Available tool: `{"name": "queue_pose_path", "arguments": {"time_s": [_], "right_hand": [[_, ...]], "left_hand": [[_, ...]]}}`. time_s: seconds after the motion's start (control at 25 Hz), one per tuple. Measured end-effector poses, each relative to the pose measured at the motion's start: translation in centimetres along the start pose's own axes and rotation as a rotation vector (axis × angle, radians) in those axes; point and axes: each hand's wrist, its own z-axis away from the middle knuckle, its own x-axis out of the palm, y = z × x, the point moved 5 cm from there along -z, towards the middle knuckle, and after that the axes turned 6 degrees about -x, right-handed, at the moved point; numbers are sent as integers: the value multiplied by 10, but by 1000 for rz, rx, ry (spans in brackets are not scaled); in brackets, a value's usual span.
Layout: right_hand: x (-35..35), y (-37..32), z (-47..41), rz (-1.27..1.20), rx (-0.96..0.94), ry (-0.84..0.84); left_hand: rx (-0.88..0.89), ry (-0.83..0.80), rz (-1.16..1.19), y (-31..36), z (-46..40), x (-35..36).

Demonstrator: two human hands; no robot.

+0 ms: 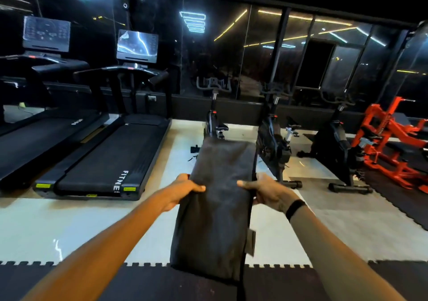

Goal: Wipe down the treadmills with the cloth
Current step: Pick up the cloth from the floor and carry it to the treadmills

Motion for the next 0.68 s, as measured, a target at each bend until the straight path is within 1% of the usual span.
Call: {"name": "queue_pose_path", "arguments": {"time_s": [0.12,0.2,0.28,0.44,0.68], "right_hand": [[-11,26,-3,-139,93,210],[-21,19,-8,-277,34,277],[-22,5,-10,-321,-57,321],[-26,-12,-9,-256,-170,365],[-28,-38,-4,-185,-267,356]], "left_hand": [[-21,209,53,-7,-4,-4],[15,272,162,10,-4,-10],[92,297,183,29,-1,-15],[201,332,131,50,6,-20],[344,404,5,74,10,-32]]}}
